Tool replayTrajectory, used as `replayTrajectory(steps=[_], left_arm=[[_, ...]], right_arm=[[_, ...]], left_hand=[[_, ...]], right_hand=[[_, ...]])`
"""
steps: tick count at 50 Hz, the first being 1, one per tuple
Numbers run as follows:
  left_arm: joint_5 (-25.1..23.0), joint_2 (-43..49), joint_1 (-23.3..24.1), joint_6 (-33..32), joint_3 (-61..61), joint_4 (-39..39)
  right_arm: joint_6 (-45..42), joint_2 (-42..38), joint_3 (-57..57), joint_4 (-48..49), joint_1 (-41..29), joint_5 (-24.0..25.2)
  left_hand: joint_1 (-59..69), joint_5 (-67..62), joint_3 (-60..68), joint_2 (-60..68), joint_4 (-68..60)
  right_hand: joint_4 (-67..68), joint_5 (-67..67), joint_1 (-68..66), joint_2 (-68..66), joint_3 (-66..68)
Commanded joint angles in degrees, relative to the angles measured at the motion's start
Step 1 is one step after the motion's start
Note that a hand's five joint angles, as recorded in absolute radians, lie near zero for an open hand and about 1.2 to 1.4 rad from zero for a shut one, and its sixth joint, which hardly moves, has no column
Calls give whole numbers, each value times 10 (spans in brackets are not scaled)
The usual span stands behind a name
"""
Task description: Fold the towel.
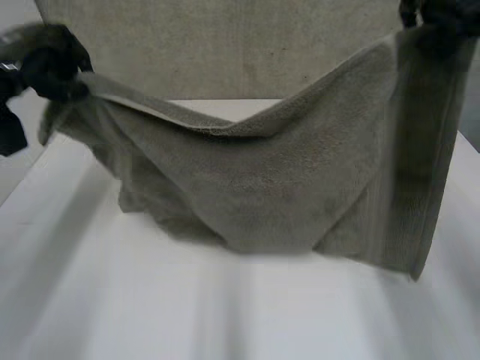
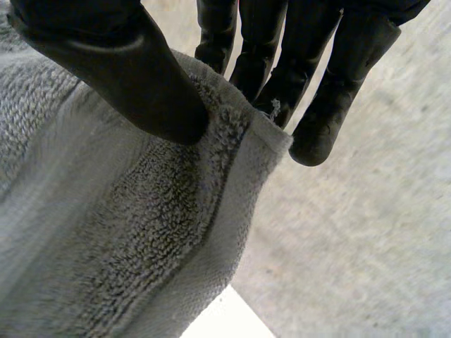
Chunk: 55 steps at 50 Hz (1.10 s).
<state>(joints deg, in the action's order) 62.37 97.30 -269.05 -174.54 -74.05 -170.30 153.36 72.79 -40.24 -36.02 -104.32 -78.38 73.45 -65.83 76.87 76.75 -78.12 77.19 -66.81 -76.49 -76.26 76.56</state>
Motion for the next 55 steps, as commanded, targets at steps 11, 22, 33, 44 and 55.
replayTrajectory(steps=[11,22,33,44,55], left_arm=[[60,243,19,44,298,-6],[55,169,21,187,424,-115],[21,163,8,149,156,-122],[-46,222,-39,-43,-135,-169],[-66,171,-43,-120,-219,-157]], right_arm=[[-11,-203,250,167,-52,-114],[-6,-137,284,204,-51,-30],[-47,-130,91,63,-40,-3],[-161,-135,-244,140,-9,31],[-142,-17,-372,178,-10,31]], left_hand=[[65,-42,31,33,-19],[65,-42,31,33,-19],[65,-42,31,33,-19],[65,-42,31,33,-19],[65,-42,31,33,-19]], right_hand=[[28,-32,-35,-37,34],[28,-32,-35,-37,34],[28,-32,-35,-37,34],[28,-32,-35,-37,34],[28,-32,-35,-37,34]])
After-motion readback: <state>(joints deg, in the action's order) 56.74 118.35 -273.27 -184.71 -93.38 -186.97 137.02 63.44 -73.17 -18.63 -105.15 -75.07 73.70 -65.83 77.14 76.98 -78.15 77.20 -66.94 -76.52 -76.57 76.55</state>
